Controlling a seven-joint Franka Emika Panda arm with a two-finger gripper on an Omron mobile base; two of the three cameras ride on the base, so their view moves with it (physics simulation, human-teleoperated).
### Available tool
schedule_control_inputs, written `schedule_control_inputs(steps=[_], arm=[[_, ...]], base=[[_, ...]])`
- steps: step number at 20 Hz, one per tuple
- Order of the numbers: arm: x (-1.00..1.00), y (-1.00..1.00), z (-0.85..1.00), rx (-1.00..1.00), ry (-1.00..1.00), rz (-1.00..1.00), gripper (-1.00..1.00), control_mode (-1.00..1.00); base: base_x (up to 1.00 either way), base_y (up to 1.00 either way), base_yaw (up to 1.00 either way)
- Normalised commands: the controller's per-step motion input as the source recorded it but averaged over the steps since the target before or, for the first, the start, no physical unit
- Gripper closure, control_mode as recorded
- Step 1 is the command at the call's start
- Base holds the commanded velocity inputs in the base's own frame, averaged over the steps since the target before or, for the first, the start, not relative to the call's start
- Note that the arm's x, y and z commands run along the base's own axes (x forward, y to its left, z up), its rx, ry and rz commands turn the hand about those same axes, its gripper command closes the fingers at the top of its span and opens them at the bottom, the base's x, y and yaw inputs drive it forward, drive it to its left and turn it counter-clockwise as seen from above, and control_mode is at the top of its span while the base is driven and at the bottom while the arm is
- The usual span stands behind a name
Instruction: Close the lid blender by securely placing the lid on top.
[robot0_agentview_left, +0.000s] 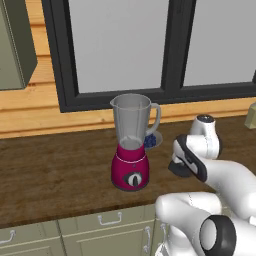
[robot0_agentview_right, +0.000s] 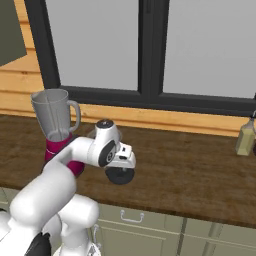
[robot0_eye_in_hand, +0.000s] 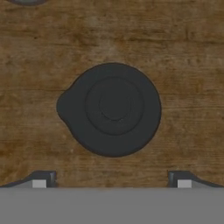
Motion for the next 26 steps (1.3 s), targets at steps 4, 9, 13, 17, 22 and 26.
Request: schedule_control_inputs(steps=[4, 9, 13, 17, 22, 26], arm=[[0.15, 0.0, -0.21, 0.0, 0.0, 0.0, -1.0, -1.0], [0.12, -0.02, -0.23, 0.0, 0.0, 0.0, -1.0, -1.0], [0.12, -0.01, -0.22, 0.0, 0.0, 0.0, -1.0, -1.0], [0.12, -0.01, -0.2, 0.0, 0.0, 0.0, -1.0, -1.0], [0.12, 0.0, -0.18, 0.0, 0.0, 0.0, -1.0, -1.0], [0.1, 0.0, -0.19, 0.0, 0.0, 0.0, -1.0, -1.0]], base=[[0.0, 0.0, 0.0], [0.0, 0.0, 0.0], [0.0, 0.0, 0.0], [0.0, 0.0, 0.0], [0.0, 0.0, 0.0], [0.0, 0.0, 0.0]])
